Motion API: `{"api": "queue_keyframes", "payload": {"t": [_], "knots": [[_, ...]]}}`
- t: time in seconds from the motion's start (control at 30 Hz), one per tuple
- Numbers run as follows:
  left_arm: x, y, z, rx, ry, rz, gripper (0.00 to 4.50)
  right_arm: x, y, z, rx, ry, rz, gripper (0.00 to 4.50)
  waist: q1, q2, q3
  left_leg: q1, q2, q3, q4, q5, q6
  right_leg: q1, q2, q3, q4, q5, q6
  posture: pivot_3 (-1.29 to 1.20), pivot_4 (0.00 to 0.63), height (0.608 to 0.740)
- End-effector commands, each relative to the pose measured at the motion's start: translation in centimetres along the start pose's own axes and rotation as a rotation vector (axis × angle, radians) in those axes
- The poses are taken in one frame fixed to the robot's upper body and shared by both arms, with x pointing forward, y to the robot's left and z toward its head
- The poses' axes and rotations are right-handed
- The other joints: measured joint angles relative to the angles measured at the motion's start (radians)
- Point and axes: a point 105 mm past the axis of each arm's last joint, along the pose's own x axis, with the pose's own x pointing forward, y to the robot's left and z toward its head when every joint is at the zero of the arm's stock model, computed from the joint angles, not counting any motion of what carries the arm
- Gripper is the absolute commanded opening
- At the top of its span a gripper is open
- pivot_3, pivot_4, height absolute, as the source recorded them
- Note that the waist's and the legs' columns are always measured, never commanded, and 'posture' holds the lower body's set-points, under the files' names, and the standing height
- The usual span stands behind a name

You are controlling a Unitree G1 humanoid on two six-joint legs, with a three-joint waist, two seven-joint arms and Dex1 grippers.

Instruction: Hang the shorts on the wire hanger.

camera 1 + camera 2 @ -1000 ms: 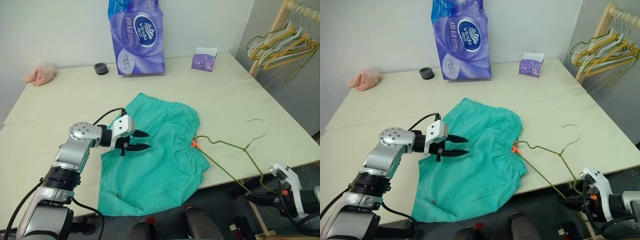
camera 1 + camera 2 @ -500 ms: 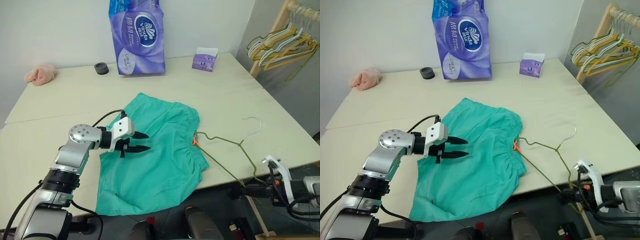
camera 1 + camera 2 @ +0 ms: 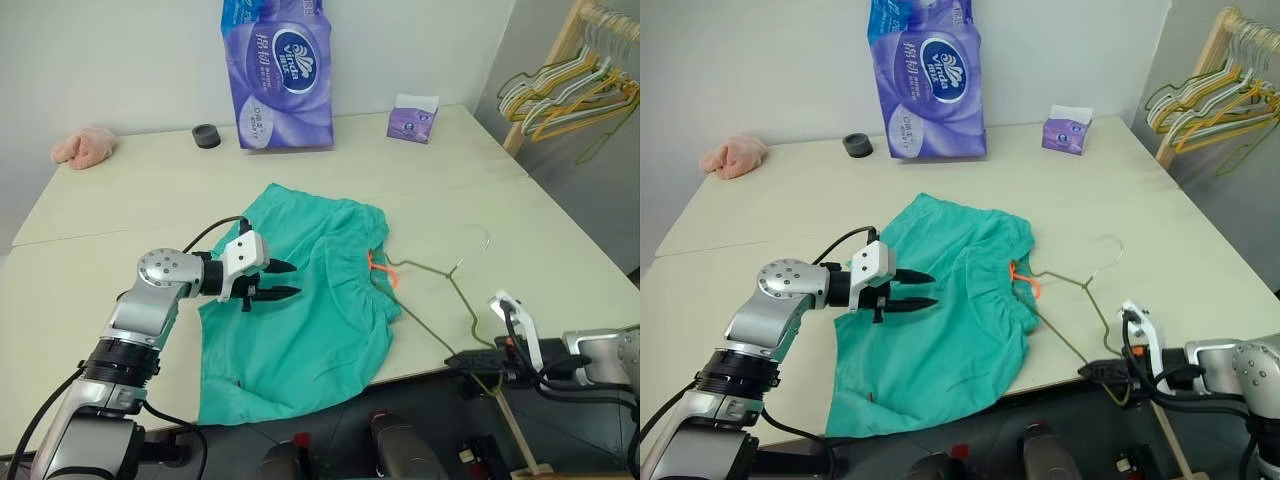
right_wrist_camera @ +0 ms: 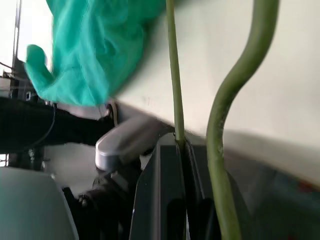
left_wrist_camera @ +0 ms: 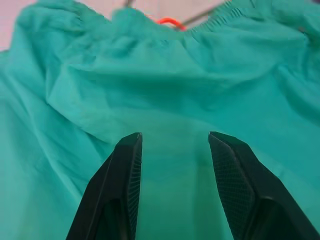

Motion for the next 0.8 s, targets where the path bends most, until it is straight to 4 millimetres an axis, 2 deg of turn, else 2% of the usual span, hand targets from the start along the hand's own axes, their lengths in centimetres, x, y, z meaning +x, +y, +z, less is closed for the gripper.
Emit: {"api": "queue_keyframes", "payload": {"t": [0.03,0.2,0.27,0.5,0.57,0.7,0.8], "knots": [[-1.0,1.4,0.5,0.037,-0.006,0.068,2.21,-0.2,0.1,-0.1,-0.008,0.025,-0.009,0.00,-0.001,0.000,0.000,0.000,0.000,0.000,0.000,0.000,0.000,0.000,0.000,0.000,0.000,0.000,0.000,-0.26,0.126,0.740],[-1.5,2.0,0.2,0.045,0.001,0.106,2.21,0.3,-0.3,2.6,0.037,-0.072,0.022,0.00,-0.003,0.000,0.000,0.000,0.000,0.000,0.000,0.000,0.000,0.000,0.001,0.000,0.000,0.000,0.000,-0.26,0.123,0.740],[-1.6,2.7,0.4,0.049,-0.013,0.147,2.21,0.4,-0.5,4.4,0.066,-0.133,0.027,0.00,-0.002,0.000,0.000,0.000,0.000,0.000,0.000,0.000,0.000,0.000,0.000,0.000,0.000,0.001,-0.002,-0.26,0.121,0.740],[-2.0,5.4,1.6,0.061,-0.097,0.331,2.21,0.9,0.7,7.8,0.082,-0.225,0.095,0.00,0.000,0.000,0.000,-0.001,0.000,-0.001,0.000,0.000,0.000,0.000,0.000,-0.001,0.000,0.003,-0.005,-0.25,0.114,0.740],[-2.2,6.1,1.9,0.074,-0.114,0.385,2.21,1.2,1.2,7.4,0.054,-0.194,0.097,0.00,0.001,0.000,0.000,-0.001,0.000,-0.001,0.000,0.000,0.000,0.000,0.000,-0.001,0.001,0.003,-0.005,-0.24,0.110,0.740],[-2.6,7.3,2.6,0.087,-0.150,0.470,2.21,1.4,2.2,4.5,-0.057,-0.038,0.068,0.00,0.002,0.000,0.000,-0.001,0.000,-0.001,0.000,0.000,0.000,-0.001,-0.001,-0.001,0.001,0.003,-0.005,-0.24,0.107,0.740],[-2.7,7.3,2.6,0.054,-0.165,0.469,2.21,1.1,2.3,2.5,-0.181,0.070,0.007,0.00,0.001,0.000,0.000,-0.001,-0.001,-0.001,0.000,0.000,0.000,-0.001,-0.001,-0.001,0.000,0.003,-0.004,-0.24,0.104,0.740]]}}
